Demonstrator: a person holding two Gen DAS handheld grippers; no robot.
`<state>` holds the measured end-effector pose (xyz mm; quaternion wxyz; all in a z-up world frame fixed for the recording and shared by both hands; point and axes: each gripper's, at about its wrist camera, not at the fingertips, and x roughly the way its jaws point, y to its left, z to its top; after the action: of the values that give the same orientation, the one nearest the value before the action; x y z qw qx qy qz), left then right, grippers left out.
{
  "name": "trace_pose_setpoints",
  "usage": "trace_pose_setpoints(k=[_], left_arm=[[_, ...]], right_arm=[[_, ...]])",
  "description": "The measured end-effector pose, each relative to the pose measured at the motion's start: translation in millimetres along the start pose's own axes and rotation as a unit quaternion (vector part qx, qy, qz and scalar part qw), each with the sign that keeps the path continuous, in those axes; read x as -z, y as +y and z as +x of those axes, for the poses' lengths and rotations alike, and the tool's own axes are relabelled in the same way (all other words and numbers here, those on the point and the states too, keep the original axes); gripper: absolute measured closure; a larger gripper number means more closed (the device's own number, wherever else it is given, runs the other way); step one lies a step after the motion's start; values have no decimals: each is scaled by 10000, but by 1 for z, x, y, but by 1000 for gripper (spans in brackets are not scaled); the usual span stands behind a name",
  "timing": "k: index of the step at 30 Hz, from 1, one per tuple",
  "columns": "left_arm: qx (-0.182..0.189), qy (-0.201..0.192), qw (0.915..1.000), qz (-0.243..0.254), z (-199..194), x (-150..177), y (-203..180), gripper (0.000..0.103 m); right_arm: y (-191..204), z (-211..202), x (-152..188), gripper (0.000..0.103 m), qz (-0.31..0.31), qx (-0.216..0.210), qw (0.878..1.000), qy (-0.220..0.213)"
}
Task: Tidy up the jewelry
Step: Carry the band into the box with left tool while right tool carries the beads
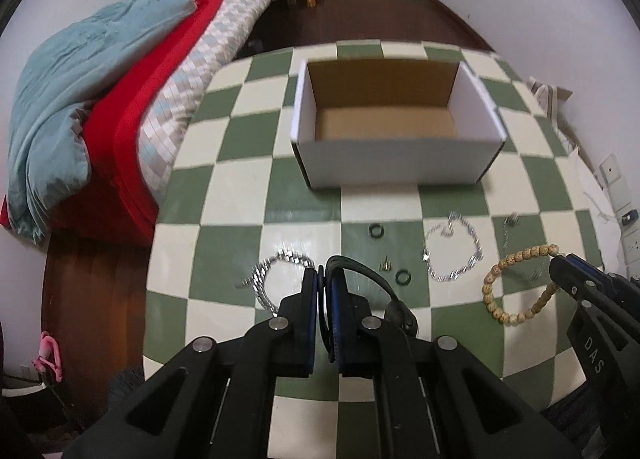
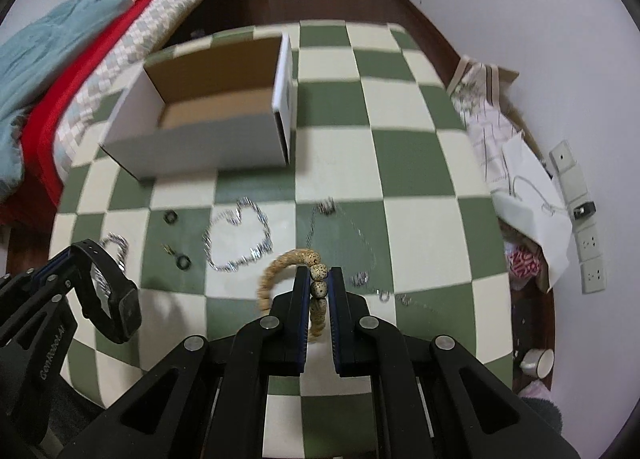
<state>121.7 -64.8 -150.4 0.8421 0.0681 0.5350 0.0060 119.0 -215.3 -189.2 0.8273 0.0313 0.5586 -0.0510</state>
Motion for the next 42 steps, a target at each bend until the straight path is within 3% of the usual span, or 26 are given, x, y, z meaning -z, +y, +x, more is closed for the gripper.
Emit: trace_pose_setpoints(k=[11,18,24,29,39,42], left_arm=[[187,-673,9974,-155,-43,-63,11,99],[406,-753,9960,-261,-40,-115,19,99],[826,-380,9951,-388,-8,-150,24,99],[1201,50,9916,-482,27,-168,23,99],[1549,647,9846,-491,73,-178,14,98],[1538,802,9836,-503,80,-181,12,92]], right_arm=[[10,-58,-61,94,44,-284,9969,-733],[14,-68,-125,94,130,-619,9932,-973],[26,-50,-167,94,184,-924,9921,-834],[32,-15,-188,94,278,-1158,9918,-462],[41,41,-192,94,235,-1243,9919,120],[44,44,-194,94,214,-1335,9906,204]])
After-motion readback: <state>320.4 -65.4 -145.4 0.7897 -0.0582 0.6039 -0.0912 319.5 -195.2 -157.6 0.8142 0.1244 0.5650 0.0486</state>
